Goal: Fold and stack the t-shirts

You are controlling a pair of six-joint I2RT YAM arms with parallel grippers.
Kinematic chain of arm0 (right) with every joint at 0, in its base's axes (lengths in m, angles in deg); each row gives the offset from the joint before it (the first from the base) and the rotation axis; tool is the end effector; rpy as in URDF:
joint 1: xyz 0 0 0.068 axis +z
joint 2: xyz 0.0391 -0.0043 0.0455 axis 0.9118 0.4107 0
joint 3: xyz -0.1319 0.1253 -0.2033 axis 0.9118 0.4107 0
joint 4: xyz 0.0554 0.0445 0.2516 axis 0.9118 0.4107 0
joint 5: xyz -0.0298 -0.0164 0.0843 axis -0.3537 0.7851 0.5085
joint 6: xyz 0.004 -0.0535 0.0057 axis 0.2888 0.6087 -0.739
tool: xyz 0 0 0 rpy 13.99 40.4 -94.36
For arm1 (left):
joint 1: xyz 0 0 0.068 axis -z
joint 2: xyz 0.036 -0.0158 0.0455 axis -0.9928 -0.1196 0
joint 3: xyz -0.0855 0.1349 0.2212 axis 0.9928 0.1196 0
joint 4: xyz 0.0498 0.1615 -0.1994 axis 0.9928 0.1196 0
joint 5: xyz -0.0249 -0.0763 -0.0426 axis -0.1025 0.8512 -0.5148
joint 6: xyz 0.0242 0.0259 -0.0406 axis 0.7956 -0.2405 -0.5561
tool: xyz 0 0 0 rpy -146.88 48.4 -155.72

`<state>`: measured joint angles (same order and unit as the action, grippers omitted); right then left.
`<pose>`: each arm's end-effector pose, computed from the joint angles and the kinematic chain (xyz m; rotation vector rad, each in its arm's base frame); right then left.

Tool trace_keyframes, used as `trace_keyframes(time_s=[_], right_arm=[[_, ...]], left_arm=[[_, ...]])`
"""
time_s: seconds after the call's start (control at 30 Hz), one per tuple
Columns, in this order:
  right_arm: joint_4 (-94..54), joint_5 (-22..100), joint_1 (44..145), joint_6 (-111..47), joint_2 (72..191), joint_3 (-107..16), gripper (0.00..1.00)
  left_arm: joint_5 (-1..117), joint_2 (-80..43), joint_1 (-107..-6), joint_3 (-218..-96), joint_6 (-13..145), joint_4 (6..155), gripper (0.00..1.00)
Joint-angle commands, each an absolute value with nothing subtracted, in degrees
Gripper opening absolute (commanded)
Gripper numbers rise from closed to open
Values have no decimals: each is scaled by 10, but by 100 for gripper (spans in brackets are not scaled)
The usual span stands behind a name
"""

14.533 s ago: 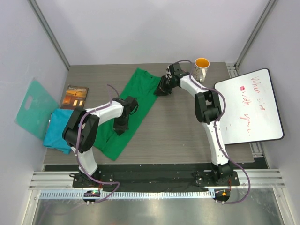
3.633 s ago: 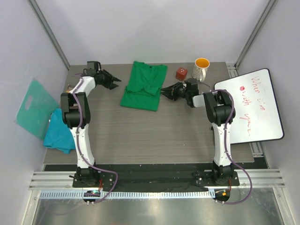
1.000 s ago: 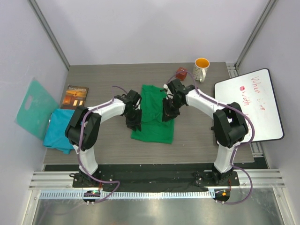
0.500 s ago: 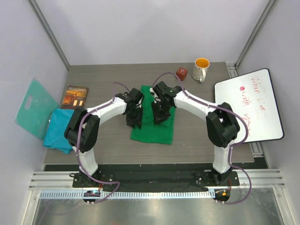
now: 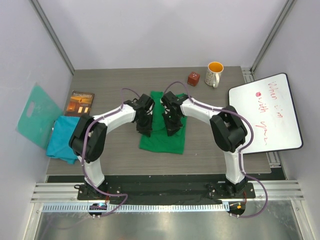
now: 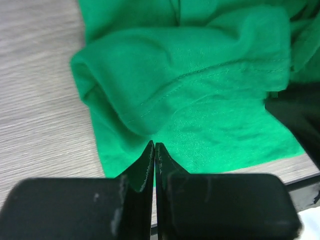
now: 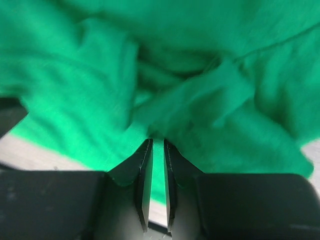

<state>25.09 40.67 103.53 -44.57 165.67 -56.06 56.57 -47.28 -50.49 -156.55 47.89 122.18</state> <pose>0.3153 0.2520 0.1790 -0.5061 2.9269 0.4070 0.2990 -0.1966 0.1856 0.1026 2.9074 -0.3920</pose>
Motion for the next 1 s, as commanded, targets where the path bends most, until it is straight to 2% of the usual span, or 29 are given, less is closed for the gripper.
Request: trace_keyframes(time_s=[0.0, 0.3, 0.53, 0.67, 0.97], right_arm=[[236, 374, 1037, -431, 1697, -593, 20], [250, 325, 1036, -431, 1749, -666, 17], [274, 320, 1026, -426, 1789, -742, 15], [281, 332, 1027, -431, 1792, -746, 14], [280, 276, 1005, -440, 1809, -783, 10]], left_arm=[[584, -490, -489, -1564, 473, 1185, 0], [557, -515, -466, -1569, 488, 1198, 0], [549, -529, -461, -1506, 481, 1166, 0], [545, -544, -460, -1500, 481, 1157, 0], [533, -542, -459, -1467, 484, 1148, 0]])
